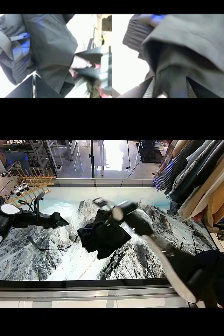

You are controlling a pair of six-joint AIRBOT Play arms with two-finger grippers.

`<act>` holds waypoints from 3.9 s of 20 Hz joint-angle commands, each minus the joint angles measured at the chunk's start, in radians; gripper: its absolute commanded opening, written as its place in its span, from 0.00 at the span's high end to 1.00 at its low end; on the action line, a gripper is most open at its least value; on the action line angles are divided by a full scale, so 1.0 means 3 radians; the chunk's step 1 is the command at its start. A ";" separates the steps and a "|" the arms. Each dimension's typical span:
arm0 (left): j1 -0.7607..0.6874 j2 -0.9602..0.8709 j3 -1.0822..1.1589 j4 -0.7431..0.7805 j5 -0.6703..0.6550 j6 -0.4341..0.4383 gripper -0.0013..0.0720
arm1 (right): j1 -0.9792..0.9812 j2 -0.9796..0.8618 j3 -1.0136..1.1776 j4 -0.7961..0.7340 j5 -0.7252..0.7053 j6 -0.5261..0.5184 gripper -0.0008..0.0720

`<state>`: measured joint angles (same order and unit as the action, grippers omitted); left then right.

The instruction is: Fold the clothes and pants, and hang the long-sleeved shirts on hangers.

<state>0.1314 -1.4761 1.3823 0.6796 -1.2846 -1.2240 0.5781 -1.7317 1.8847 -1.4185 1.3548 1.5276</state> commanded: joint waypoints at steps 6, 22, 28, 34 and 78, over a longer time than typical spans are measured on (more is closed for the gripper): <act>-0.0835 0.0069 0.0003 -0.0088 0.0561 0.0628 0.97 | -0.1403 0.0538 -0.0006 0.0587 0.0488 0.0056 0.24; -0.1408 -0.0518 0.0003 0.0439 0.0799 0.0336 0.97 | -0.1857 -0.0600 -0.1114 0.2653 -0.0458 -0.1376 0.02; -0.1395 -0.0518 0.0003 0.0443 0.0753 0.0338 0.97 | -0.1591 -0.1045 -0.0835 0.2758 -0.0003 -0.1328 0.07; -0.1113 -0.0520 0.0003 0.0496 0.0750 0.0200 0.97 | -0.1241 -0.0752 -0.1013 0.2591 0.0520 -0.1124 0.97; -0.0511 0.0280 0.0244 0.0698 -0.0076 0.0086 0.97 | -0.0928 0.0326 -0.1420 0.2402 -0.0684 -0.0552 0.97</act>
<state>-0.0689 -1.4891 1.4353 0.8890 -1.2442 -1.1980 0.3355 -1.7523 1.4548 -0.5701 1.1843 1.2690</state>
